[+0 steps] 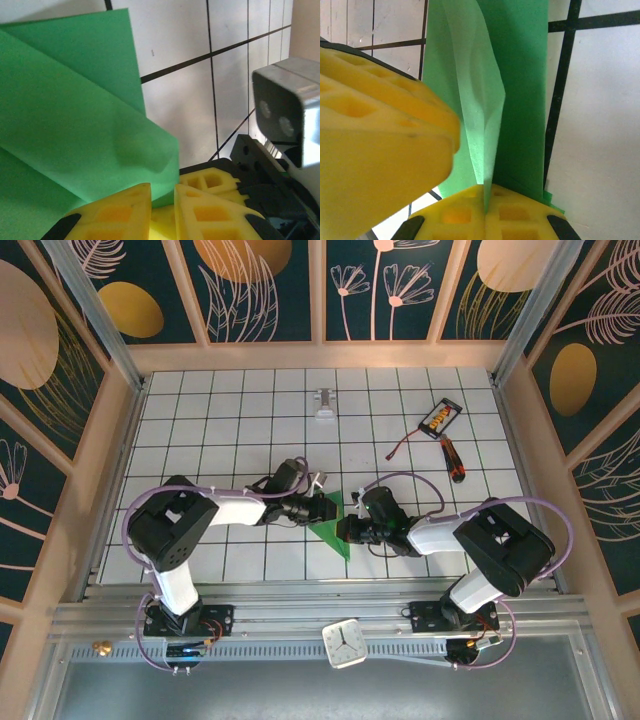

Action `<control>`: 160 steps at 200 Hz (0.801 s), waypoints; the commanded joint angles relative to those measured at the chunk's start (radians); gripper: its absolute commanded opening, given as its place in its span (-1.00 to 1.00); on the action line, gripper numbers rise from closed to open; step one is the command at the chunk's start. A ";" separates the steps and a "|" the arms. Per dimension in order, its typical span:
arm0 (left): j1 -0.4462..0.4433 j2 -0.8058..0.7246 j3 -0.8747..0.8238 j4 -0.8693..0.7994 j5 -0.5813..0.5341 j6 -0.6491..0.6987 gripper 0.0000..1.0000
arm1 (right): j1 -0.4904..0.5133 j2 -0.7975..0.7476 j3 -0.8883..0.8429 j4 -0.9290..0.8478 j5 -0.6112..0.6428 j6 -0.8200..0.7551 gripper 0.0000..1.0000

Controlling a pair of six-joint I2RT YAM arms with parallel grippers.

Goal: Fold a paper plane with a square sheet of paper (pick it up from the middle)
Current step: Fourth fold the wing at the center of the table.

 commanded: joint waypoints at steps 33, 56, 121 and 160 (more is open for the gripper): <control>-0.009 0.052 0.042 0.026 0.032 -0.019 -0.61 | -0.011 0.015 -0.012 -0.009 0.001 0.001 -1.00; -0.009 0.062 0.042 0.014 0.032 -0.015 -0.62 | -0.011 0.013 -0.011 -0.013 0.004 -0.002 -1.00; -0.009 0.089 0.039 -0.053 -0.020 0.023 -0.63 | -0.013 0.013 -0.009 -0.018 0.004 -0.003 -0.99; -0.009 0.097 0.039 -0.099 -0.068 0.056 -0.63 | -0.012 0.009 -0.005 -0.031 0.004 -0.004 -0.95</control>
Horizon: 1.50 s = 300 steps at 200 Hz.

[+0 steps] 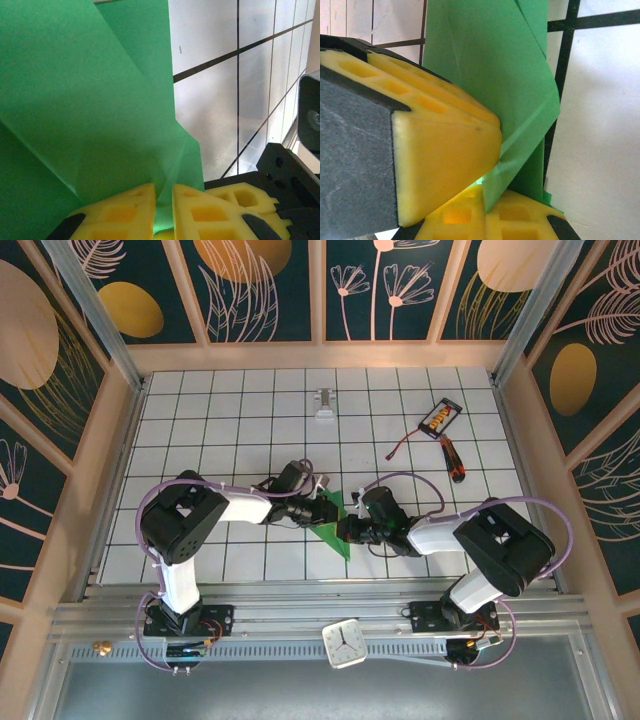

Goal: Fold a paper plane with a square sheet of paper (pick it up from the middle)
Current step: Fourth fold the wing at the center of the table.

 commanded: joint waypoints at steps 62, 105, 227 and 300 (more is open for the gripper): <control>-0.003 0.046 -0.004 -0.112 -0.091 0.075 -0.63 | -0.019 -0.033 0.015 -0.067 -0.009 -0.005 -0.78; -0.002 0.049 -0.004 -0.115 -0.092 0.086 -0.64 | -0.020 -0.061 0.026 -0.083 -0.021 0.005 -0.69; -0.002 0.034 -0.001 -0.125 -0.103 0.088 -0.64 | 0.011 -0.172 -0.035 -0.141 0.014 0.033 -0.61; -0.003 0.037 0.007 -0.132 -0.106 0.094 -0.64 | 0.124 -0.220 0.005 -0.309 0.224 0.003 -0.50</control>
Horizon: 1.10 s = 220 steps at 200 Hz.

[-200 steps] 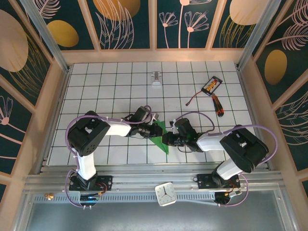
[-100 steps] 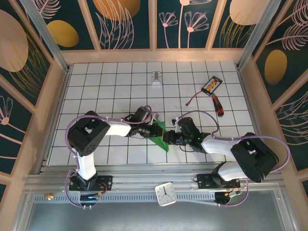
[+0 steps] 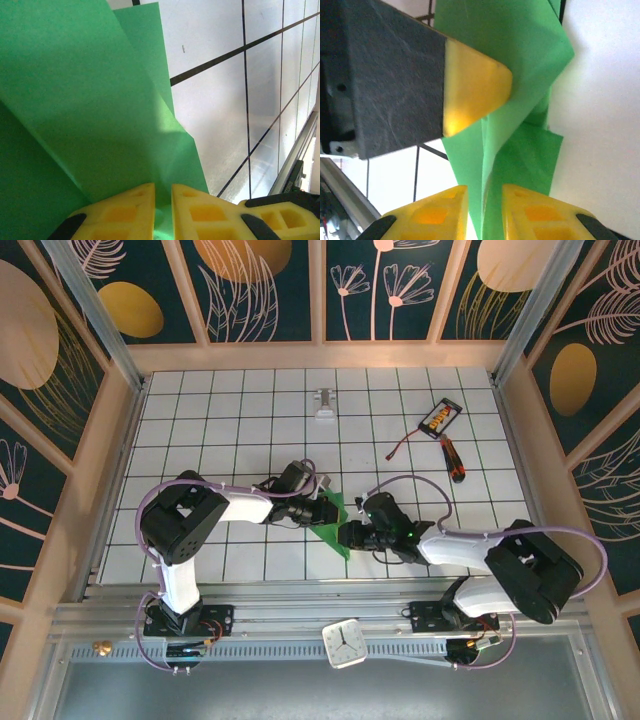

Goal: Fold a paper plane with a square sheet of paper (pick it up from the middle)
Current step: Fourth fold the wing at the center of the table.

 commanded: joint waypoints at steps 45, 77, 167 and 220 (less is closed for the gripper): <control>0.003 0.035 -0.004 -0.099 -0.077 0.034 -0.64 | 0.094 -0.005 0.050 -0.123 0.183 -0.029 -0.54; 0.003 0.035 0.001 -0.100 -0.077 0.035 -0.64 | 0.095 0.017 0.059 -0.093 0.168 -0.030 -0.71; 0.002 0.029 0.002 -0.105 -0.084 0.037 -0.64 | 0.005 -0.002 -0.059 0.136 -0.037 0.017 -1.00; 0.004 0.032 -0.003 -0.102 -0.084 0.037 -0.64 | -0.049 -0.009 -0.124 0.205 -0.097 0.059 -1.00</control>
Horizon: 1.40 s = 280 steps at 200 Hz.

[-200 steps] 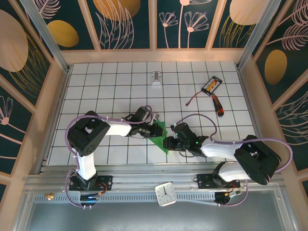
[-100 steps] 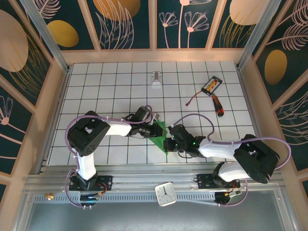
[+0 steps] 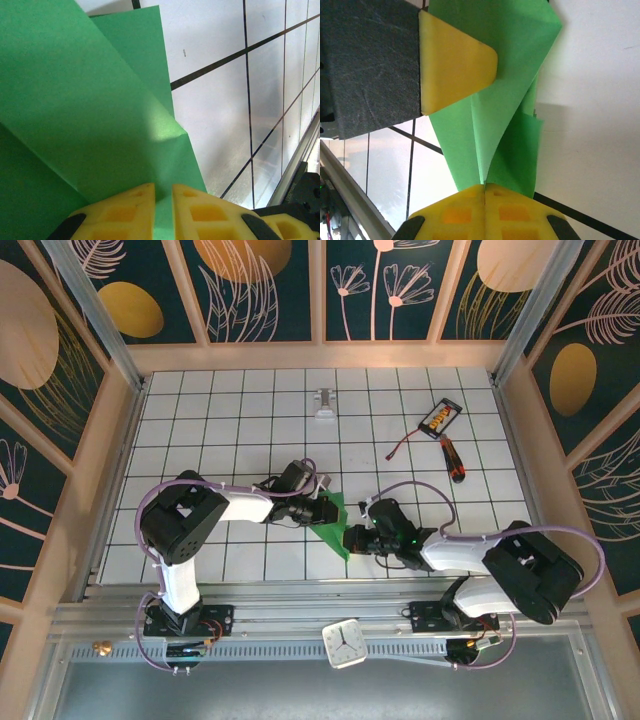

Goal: Fold a paper plane with a square sheet of paper (pick it up from the middle)
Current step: Fourth fold the wing at the center of the table.

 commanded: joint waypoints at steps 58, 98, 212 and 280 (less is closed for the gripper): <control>0.004 0.031 -0.007 -0.093 -0.071 0.030 -0.64 | -0.036 -0.005 -0.049 0.084 -0.081 0.030 -0.92; 0.005 0.030 -0.007 -0.094 -0.073 0.029 -0.64 | -0.003 -0.053 0.013 -0.067 0.000 -0.038 -0.72; 0.004 0.032 -0.006 -0.102 -0.076 0.037 -0.63 | 0.249 -0.042 0.193 -0.467 0.488 0.000 -0.36; 0.004 0.032 -0.004 -0.104 -0.075 0.038 -0.63 | 0.311 0.040 0.246 -0.496 0.541 0.006 -0.42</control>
